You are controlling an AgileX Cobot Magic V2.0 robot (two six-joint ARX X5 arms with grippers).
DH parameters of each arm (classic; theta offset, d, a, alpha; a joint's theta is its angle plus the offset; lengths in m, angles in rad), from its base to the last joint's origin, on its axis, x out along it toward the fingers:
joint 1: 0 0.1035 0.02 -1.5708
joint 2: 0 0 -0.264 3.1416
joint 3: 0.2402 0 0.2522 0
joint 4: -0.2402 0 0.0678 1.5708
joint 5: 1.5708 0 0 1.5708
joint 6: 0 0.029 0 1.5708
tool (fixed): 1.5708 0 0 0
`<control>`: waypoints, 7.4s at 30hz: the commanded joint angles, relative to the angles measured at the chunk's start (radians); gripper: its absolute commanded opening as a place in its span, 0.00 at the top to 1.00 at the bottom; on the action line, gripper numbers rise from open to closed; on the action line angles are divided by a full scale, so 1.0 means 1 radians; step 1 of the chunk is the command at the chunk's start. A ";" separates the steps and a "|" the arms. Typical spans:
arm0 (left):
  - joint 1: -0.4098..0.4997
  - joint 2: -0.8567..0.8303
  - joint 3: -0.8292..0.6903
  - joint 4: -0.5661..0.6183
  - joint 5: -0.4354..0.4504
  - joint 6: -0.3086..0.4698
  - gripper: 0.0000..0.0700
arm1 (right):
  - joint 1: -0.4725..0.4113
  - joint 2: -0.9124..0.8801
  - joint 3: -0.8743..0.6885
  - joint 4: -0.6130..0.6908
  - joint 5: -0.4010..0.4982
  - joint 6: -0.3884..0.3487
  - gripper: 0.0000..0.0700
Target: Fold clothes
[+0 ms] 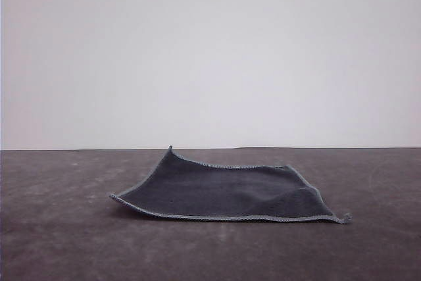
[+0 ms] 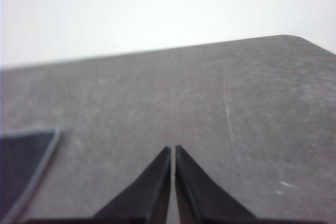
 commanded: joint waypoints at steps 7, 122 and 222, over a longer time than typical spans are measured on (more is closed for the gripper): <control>0.000 -0.001 0.031 0.200 -0.003 -0.108 1.00 | -0.002 0.000 0.085 0.048 0.004 0.144 0.99; -0.281 1.981 1.357 -0.239 0.455 0.248 0.44 | 0.113 1.849 0.959 0.101 -0.773 0.336 0.41; -0.312 1.734 1.099 -0.166 0.469 0.400 1.00 | 0.209 1.609 0.847 0.022 -0.676 0.038 1.00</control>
